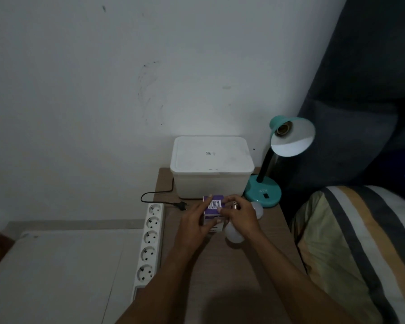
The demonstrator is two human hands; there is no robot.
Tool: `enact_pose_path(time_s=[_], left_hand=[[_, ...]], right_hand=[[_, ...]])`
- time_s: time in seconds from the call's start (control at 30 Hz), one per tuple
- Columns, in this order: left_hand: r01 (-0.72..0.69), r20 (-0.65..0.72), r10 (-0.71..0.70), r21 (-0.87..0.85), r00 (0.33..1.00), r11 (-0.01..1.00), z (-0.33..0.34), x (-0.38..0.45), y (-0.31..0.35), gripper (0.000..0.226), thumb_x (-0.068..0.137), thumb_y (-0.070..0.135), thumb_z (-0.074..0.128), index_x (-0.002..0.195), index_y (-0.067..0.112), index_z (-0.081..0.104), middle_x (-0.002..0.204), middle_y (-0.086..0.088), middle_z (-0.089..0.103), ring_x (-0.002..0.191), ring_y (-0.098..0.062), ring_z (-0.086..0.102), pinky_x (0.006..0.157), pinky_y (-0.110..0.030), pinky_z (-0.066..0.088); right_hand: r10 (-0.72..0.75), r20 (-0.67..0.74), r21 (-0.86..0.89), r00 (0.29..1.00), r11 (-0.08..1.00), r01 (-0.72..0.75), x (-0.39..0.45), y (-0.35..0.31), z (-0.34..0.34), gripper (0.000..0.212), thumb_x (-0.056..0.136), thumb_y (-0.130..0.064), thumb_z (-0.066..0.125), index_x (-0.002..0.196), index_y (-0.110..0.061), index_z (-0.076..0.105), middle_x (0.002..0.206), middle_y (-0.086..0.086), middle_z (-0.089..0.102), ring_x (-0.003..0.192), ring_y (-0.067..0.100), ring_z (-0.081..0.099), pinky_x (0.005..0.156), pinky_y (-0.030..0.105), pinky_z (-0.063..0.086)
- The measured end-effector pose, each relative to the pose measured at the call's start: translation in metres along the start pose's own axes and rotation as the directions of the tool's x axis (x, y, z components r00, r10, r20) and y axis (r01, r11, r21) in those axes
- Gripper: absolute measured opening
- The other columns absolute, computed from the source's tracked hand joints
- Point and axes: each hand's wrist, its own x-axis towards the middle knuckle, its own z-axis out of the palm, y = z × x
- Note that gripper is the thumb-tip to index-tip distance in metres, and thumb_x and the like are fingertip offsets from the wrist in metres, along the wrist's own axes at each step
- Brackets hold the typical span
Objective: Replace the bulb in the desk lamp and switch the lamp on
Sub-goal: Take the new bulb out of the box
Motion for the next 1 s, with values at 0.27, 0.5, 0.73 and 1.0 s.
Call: enact_pose_path(time_s=[0.27,0.5,0.73,1.0], left_hand=[[0.056,-0.014,-0.057,-0.037,0.998,0.998,0.001,0.006,-0.002,0.076,0.088,0.027,0.081,0.153,0.034,0.044,0.140,-0.005,0.054,0.125,-0.019,0.059,0.101,-0.035,0.058],[0.071,-0.074,-0.076,-0.067,0.994,0.995,0.003,0.031,-0.001,0.076,0.085,0.013,0.083,0.147,0.035,0.046,0.137,0.000,0.051,0.127,-0.018,0.054,0.101,-0.029,0.053],[0.150,-0.091,-0.157,-0.079,0.983,0.986,0.011,0.036,-0.003,0.088,0.082,0.018,0.087,0.150,0.043,0.037,0.146,-0.002,0.059,0.132,-0.023,0.059,0.108,-0.050,0.053],[-0.167,-0.237,0.238,0.282,0.942,0.945,0.002,0.010,0.052,0.111,0.078,0.048,0.085,0.162,0.020,0.019,0.167,-0.012,0.023,0.155,-0.033,0.024,0.119,-0.050,0.031]], right_hand=[[0.114,-0.211,-0.039,0.971,0.991,-0.125,-0.003,-0.014,-0.017,0.004,0.079,-0.008,0.067,0.082,-0.007,0.069,0.078,0.009,0.072,0.077,0.027,0.068,0.063,0.030,0.050],[0.241,-0.103,0.377,0.965,0.907,-0.186,-0.003,-0.035,-0.059,0.015,0.077,0.006,0.072,0.090,0.000,0.072,0.086,0.020,0.073,0.074,0.035,0.070,0.072,0.044,0.060],[0.212,-0.161,0.254,0.964,0.953,-0.167,-0.003,-0.019,-0.073,0.021,0.095,-0.027,0.066,0.116,-0.024,0.072,0.115,0.002,0.069,0.097,0.023,0.071,0.086,0.037,0.057],[0.194,-0.390,0.163,0.900,0.977,-0.140,-0.005,-0.065,-0.106,0.029,0.069,-0.023,0.071,0.093,-0.007,0.067,0.092,0.010,0.065,0.079,0.027,0.062,0.067,0.042,0.057]])
